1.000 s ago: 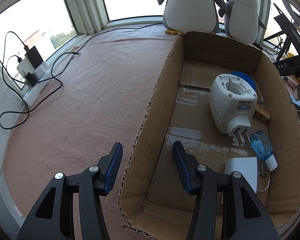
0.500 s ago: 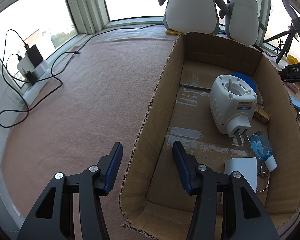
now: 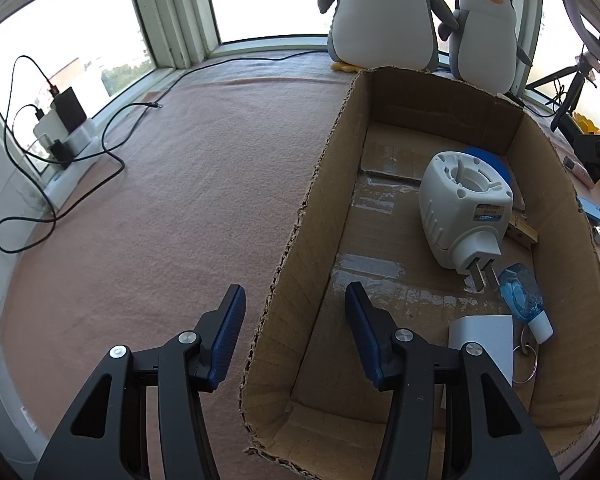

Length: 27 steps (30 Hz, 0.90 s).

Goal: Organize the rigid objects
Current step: 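Move the open right gripper around the black cylinder, then close the right gripper on the black cylinder and carry it over the box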

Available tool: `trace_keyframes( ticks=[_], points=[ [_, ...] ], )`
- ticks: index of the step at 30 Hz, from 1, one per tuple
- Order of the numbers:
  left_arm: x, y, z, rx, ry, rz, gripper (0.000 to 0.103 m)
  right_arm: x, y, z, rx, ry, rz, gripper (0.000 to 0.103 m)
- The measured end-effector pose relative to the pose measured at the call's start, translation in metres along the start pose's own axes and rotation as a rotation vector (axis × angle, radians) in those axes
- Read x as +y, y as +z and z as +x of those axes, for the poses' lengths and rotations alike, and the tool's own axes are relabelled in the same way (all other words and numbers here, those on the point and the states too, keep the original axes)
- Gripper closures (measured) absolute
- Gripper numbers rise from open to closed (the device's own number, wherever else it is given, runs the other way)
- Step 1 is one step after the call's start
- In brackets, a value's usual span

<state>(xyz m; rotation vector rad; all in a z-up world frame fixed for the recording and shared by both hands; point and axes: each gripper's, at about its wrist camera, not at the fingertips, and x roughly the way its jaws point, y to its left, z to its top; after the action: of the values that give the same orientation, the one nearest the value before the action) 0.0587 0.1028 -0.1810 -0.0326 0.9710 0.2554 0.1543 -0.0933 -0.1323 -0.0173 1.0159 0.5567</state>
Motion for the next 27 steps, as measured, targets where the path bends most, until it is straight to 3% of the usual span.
trace_keyframes(
  ticks=[9,27],
  points=[
    [0.000,0.000,0.000,-0.003,-0.003,-0.001,0.051,0.040,-0.019,0.009,0.027,0.030,-0.053,0.088],
    [0.000,0.001,0.000,-0.005,-0.003,-0.002,0.051,0.064,-0.037,0.025,0.068,0.025,-0.086,0.088]
  ],
)
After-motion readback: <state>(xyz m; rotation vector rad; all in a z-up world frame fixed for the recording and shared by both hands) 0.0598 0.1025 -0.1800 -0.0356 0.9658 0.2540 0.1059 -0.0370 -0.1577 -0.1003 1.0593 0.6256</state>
